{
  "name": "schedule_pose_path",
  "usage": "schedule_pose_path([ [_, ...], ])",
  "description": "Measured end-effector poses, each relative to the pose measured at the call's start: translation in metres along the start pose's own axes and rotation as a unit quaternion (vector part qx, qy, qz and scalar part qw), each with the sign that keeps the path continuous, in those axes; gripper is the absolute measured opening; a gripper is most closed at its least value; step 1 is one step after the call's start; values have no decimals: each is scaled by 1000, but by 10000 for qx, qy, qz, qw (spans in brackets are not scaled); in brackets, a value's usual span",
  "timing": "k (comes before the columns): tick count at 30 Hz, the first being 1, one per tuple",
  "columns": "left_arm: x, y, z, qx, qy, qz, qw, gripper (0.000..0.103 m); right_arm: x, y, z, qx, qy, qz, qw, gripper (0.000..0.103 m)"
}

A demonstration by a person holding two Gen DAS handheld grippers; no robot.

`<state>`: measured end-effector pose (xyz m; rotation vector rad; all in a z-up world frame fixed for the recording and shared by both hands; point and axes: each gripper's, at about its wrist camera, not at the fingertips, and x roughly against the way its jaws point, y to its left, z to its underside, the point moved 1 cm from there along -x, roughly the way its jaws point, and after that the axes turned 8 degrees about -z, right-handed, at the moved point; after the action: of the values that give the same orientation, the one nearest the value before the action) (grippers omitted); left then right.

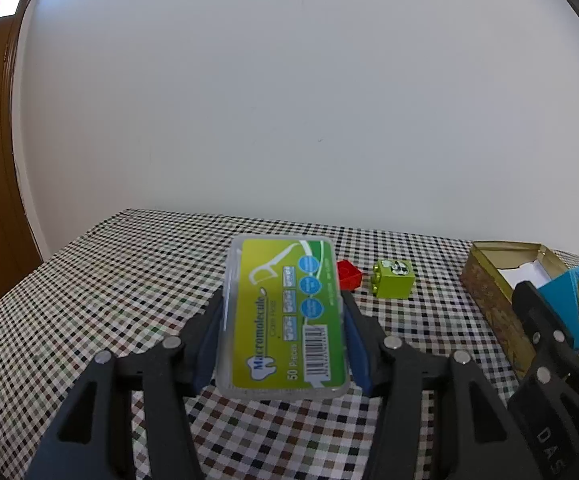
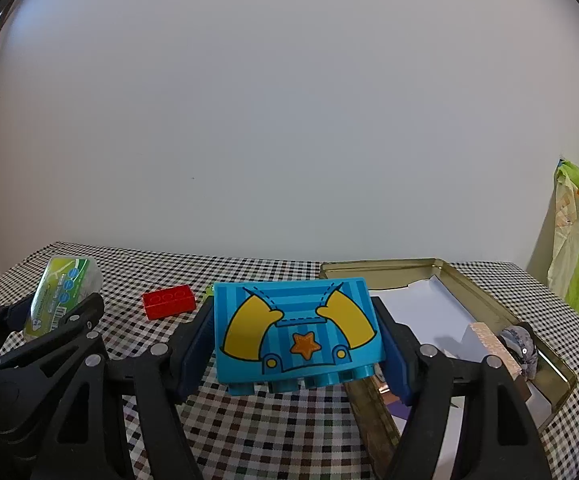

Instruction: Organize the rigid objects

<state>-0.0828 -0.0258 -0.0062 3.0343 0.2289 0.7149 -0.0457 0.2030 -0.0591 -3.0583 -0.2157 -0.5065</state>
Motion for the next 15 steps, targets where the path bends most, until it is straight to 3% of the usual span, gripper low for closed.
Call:
schedule_pose_path([
  [15,16,-2,6,75,-59,-45,9999,53,2,1,0,25,-9,55,10000,74],
])
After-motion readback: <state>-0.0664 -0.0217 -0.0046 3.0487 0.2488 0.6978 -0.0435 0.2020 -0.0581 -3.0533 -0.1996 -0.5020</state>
